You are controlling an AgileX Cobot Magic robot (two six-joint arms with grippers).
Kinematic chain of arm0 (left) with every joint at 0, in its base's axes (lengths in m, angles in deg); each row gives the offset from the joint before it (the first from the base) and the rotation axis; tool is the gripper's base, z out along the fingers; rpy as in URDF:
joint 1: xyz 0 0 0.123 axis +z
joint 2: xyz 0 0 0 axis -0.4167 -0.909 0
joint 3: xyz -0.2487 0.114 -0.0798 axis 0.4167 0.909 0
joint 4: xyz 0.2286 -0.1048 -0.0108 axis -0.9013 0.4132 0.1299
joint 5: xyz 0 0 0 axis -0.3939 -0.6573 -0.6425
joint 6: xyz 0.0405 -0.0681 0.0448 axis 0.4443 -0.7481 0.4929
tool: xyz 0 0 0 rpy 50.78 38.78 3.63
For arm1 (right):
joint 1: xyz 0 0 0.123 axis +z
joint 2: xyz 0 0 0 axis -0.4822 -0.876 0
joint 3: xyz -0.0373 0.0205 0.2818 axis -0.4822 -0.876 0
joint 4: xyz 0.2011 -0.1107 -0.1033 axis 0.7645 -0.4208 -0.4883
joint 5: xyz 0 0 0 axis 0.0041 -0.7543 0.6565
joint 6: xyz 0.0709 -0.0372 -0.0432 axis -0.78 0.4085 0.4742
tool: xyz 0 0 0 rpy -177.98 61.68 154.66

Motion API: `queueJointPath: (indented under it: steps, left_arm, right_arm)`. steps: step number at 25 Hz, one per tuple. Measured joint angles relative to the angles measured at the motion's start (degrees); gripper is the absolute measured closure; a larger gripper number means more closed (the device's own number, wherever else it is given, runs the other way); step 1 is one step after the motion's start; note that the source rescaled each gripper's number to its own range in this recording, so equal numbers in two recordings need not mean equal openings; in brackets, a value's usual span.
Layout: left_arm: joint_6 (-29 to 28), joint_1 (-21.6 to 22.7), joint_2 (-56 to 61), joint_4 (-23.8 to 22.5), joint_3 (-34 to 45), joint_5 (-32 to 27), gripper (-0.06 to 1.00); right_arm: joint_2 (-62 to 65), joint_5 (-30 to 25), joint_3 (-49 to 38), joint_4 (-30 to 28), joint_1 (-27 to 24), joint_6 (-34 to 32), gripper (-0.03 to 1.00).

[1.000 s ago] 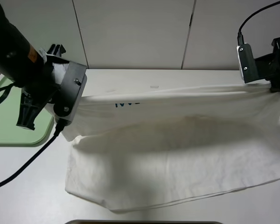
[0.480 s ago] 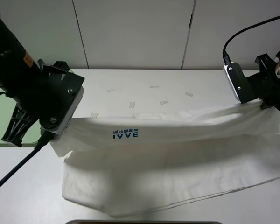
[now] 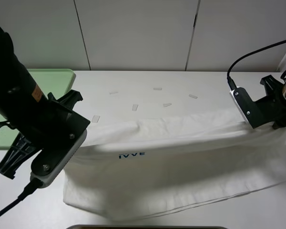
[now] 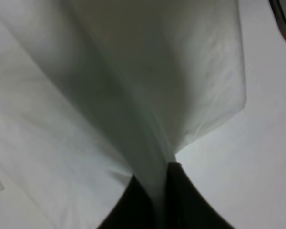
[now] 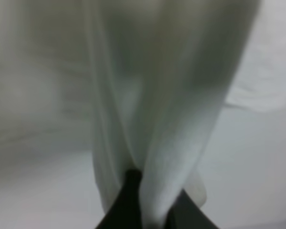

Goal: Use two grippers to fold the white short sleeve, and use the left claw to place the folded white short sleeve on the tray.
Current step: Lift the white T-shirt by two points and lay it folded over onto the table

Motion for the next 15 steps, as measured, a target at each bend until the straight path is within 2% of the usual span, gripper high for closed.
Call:
queueJointPath:
  steps: [7, 15]
  left_arm:
    - [2.4, 0.0, 0.0, 2.2, 3.1, 1.5, 0.94]
    - [7.1, 0.0, 0.0, 10.3, 4.0, 1.4, 0.94]
  right_arm:
    - [0.1, 0.3, -4.2, -0.1, 0.0, 2.4, 0.97]
    - [0.1, 3.4, -9.8, -0.6, 0.0, 2.6, 0.97]
